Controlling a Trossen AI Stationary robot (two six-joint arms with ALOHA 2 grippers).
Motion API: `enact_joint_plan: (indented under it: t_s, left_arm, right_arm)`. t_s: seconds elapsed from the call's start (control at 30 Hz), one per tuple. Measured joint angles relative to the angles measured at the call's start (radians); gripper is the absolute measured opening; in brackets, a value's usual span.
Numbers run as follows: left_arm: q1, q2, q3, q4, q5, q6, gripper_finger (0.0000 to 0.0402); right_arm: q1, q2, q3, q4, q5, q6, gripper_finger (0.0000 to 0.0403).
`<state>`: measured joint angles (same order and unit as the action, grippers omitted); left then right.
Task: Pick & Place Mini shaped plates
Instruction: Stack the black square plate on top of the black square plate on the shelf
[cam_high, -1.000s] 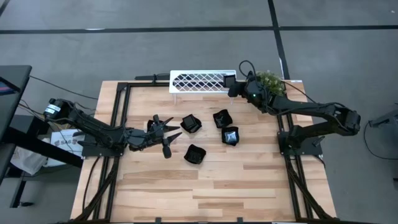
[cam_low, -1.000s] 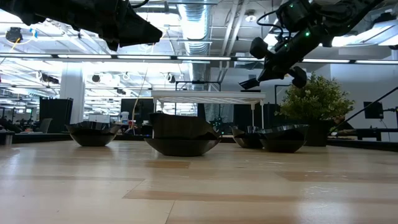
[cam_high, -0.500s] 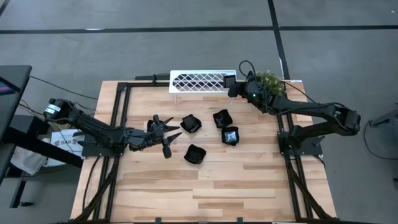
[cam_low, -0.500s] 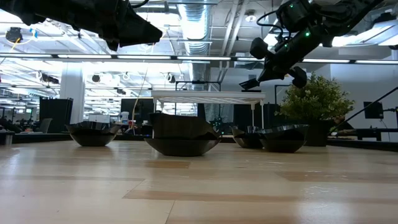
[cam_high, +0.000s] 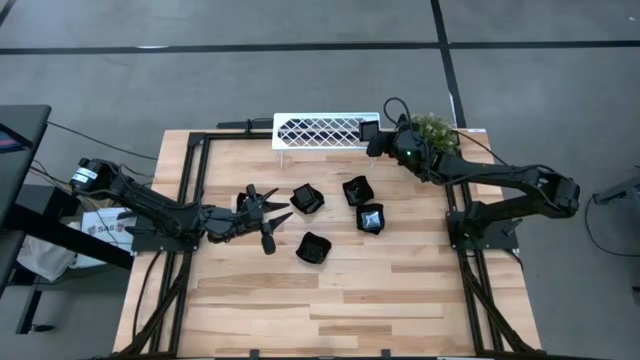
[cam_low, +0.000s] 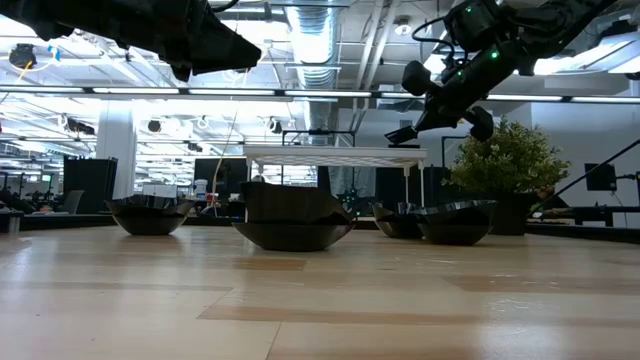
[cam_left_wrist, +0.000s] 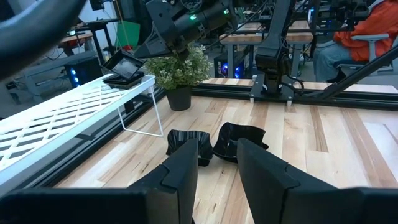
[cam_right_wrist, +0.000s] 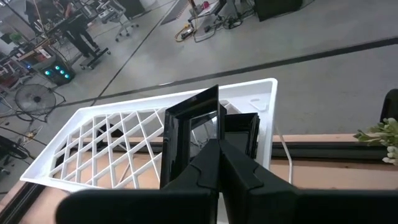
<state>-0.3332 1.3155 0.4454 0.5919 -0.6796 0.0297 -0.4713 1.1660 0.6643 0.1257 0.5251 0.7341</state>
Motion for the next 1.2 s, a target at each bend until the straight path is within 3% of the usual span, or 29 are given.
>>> enact_joint_plan:
  t_s: [0.13, 0.4, 0.73, 0.83, 1.03, 1.2]
  left_arm:
    - [0.0, 0.0, 0.0, 0.0, 0.0, 0.0, 0.0115]
    - [0.0, 0.0, 0.0, 0.0, 0.0, 0.0, 0.0115]
    - [0.0, 0.0, 0.0, 0.0, 0.0, -0.002, 0.0115]
    - [0.0, 0.0, 0.0, 0.0, 0.031, -0.028, 0.0115]
    - [-0.001, 0.0, 0.0, -0.007, 0.266, -0.036, 0.0115]
    - [0.002, 0.0, 0.0, 0.002, 0.318, -0.035, 0.0115]
  right_arm:
    - [0.0, 0.0, 0.0, 0.001, 0.0, -0.021, 0.0013]
    - [0.0, 0.0, 0.0, 0.002, 0.0, -0.037, 0.0082]
    - [0.024, -0.05, 0.0, 0.093, 0.001, -0.268, 0.0102]
    - [0.076, -0.098, 0.0, 0.12, 0.001, -0.415, 0.0102]
    - [0.255, -0.18, 0.0, 0.09, -0.067, -0.769, 0.0102]
    - [0.411, -0.191, 0.0, -0.002, -0.138, -0.91, 0.0102]
